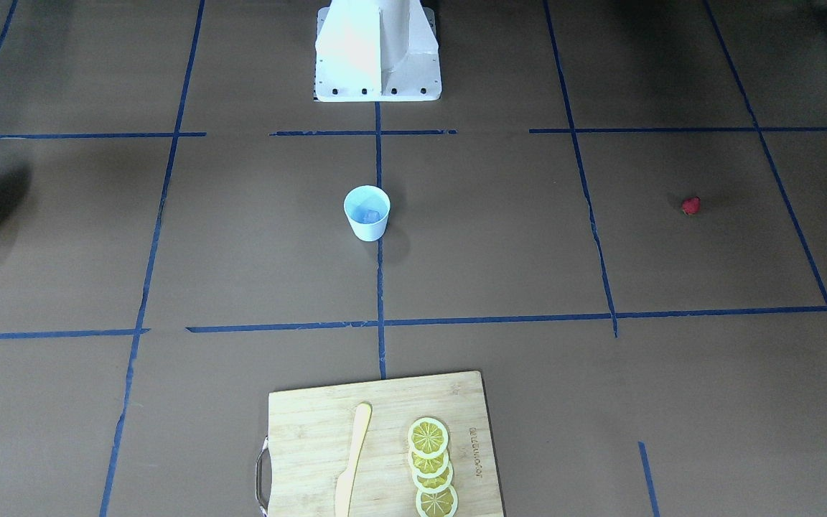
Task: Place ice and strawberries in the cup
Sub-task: 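Grasp a third ice cube from the pink bowl with the right gripper, then carry the ice cube with the right gripper over the blue cup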
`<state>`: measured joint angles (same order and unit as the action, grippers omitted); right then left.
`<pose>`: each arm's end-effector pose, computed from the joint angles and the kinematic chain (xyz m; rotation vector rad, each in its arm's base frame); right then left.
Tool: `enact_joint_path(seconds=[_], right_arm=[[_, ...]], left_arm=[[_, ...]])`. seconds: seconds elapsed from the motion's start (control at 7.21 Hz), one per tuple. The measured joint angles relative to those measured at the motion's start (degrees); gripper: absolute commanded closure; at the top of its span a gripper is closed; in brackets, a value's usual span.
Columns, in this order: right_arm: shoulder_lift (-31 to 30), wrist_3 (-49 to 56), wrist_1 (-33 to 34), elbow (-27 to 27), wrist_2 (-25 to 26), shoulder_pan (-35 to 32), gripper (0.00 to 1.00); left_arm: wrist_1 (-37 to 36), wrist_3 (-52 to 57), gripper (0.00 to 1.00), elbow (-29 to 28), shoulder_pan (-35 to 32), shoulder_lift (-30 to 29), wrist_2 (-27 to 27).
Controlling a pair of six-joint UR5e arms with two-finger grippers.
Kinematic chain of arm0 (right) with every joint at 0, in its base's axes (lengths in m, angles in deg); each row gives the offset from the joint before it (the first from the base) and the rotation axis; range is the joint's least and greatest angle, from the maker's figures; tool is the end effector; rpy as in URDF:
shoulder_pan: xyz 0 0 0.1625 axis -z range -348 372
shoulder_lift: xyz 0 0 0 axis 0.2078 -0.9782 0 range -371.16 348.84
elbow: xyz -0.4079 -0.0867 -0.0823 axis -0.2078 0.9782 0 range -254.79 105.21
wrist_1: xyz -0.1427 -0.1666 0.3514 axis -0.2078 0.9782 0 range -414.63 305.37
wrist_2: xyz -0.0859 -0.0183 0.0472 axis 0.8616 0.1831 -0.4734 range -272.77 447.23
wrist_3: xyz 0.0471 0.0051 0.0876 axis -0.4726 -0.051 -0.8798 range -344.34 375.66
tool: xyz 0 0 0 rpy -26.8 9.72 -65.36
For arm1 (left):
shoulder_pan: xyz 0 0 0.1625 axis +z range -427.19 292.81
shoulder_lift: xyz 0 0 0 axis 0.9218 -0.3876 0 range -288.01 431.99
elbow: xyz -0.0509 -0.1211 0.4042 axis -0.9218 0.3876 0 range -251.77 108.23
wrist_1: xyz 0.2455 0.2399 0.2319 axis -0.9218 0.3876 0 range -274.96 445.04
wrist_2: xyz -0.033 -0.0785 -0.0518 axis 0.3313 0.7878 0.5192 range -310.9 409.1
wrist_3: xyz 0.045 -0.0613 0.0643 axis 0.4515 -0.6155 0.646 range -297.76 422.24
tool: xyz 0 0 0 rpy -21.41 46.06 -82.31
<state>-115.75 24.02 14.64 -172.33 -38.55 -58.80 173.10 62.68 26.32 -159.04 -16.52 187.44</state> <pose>-0.0600 -0.4007 0.6769 0.1733 -0.6485 -0.5377 -0.0744 -0.4812 0.6002 0.0932 0.8415 0.0114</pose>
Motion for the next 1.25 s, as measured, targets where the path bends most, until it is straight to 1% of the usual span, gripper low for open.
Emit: enact_joint_path(seconds=[0.14, 0.28, 0.42, 0.69, 0.83, 0.97, 1.11, 1.25], right_arm=[[0.01, -0.01, 0.04, 0.03, 0.03, 0.02, 0.83], [0.1, 0.05, 0.07, 0.08, 0.05, 0.03, 0.97], [0.23, 0.22, 0.07, 0.09, 0.03, 0.04, 1.0], [0.47, 0.32, 0.12, -0.65, -0.03, 0.0, 1.0], [0.39, 0.32, 1.26, -2.3, -0.43, -0.14, 1.0], [0.42, 0.24, 6.09, -6.8, -1.21, -0.45, 1.0], [1.08, 0.03, 13.77, -13.45, -1.75, -0.78, 1.0], [3.36, -0.67, 21.3, -19.04, -2.24, -0.93, 1.0]], left_arm=[[0.0, 0.0, 0.0, 0.0, 0.0, 0.0, 0.0], [0.0, 0.0, 0.0, 0.0, 0.0, 0.0, 0.0], [0.0, 0.0, 0.0, 0.0, 0.0, 0.0, 0.0], [0.0, 0.0, 0.0, 0.0, 0.0, 0.0, 0.0], [0.0, 0.0, 0.0, 0.0, 0.0, 0.0, 0.0], [0.0, 0.0, 0.0, 0.03, -0.02, 0.02, 0.0], [0.0, 0.0, 0.0, 0.06, -0.05, 0.05, 0.0], [0.0, 0.0, 0.0, 0.06, -0.05, 0.08, 0.0]])
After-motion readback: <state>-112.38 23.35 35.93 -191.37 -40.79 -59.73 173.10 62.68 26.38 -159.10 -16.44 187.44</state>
